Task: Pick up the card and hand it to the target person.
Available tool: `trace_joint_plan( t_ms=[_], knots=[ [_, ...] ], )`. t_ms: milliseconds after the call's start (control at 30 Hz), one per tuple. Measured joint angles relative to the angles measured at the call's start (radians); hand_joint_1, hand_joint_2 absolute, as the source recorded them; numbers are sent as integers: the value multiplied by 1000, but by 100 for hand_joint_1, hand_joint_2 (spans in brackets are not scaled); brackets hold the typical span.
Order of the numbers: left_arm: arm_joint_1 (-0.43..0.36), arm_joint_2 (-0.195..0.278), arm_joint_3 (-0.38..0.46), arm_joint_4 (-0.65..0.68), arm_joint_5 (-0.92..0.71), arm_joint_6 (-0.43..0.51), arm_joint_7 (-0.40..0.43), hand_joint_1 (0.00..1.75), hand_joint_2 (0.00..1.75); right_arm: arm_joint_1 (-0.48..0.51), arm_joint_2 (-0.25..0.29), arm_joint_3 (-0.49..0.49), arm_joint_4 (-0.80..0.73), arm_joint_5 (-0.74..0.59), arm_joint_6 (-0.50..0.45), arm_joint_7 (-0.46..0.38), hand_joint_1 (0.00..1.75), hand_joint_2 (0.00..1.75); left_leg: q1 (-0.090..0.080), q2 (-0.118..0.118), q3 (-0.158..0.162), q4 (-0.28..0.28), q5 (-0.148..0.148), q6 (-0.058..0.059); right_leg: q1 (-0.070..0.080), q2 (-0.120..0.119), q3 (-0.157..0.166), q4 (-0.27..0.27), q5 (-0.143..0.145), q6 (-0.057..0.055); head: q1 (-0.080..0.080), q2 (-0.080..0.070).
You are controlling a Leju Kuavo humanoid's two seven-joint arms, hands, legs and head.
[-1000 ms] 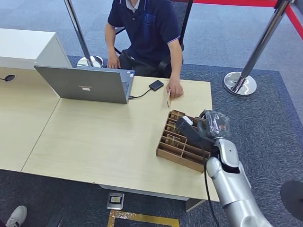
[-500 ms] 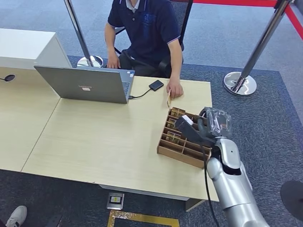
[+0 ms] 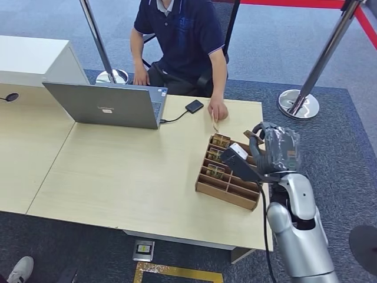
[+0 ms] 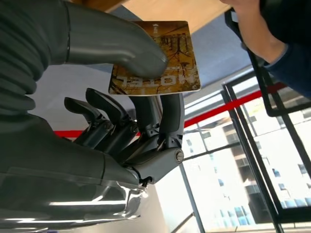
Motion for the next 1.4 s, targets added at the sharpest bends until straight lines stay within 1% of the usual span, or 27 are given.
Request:
trace_joint_plan(
  t_ms=[100, 233, 433, 533, 667, 767, 867, 1400],
  knots=[
    [-2, 0, -9, 1, -9, -4, -3, 0, 0, -71, 21, 17, 84, -5, -2, -11, 175, 175, 0, 2, 0, 0, 0, 0, 0, 2, -1, 0, 1, 0, 0, 0],
    [-6, -1, -18, 3, -17, -8, -6, 0, 0, -161, 64, 35, 224, 7, -41, -30, 175, 175, 0, 4, 1, 0, 0, 0, 0, 3, -1, 1, 1, 0, 0, 0],
    [-17, -4, -27, 7, -26, -14, 9, 0, 0, -260, 116, 41, 416, 33, -134, -69, 175, 175, 0, 5, 1, 0, 1, 0, 0, 4, -1, 1, 2, 0, 0, 0],
    [-17, -4, -30, 9, -29, -19, 13, 0, 0, -316, 146, 35, 513, 45, -168, -72, 175, 175, 0, 4, 1, -1, 1, 0, 0, 3, -1, 1, 1, 0, 0, 0],
    [-19, -5, -33, 10, -33, -20, 18, 0, 0, -375, 172, 30, 600, 59, -177, -61, 175, 175, 0, 4, 1, 0, 0, 0, 0, 3, -1, 2, 1, 0, 0, 0],
    [-23, -8, -32, 10, -31, -16, 26, 0, 0, -404, 189, 24, 667, 58, -194, -63, 175, 175, 0, 2, 0, 0, 0, 0, 0, 2, -1, 2, 1, 0, 0, 0],
    [-25, -12, -25, 9, -24, -12, 30, 0, 0, -414, 205, 22, 712, 57, -211, -76, 175, 175, 0, 2, 0, 0, 0, 0, 0, 2, -1, 2, 1, 0, 0, 0],
    [-21, -11, -6, 9, -5, 3, 28, 0, 0, -448, 251, 28, 792, 62, -245, -91, 175, 175, 0, 1, 0, 0, 0, 0, 0, 1, 0, 2, 0, 0, 0, 0]
  ],
)
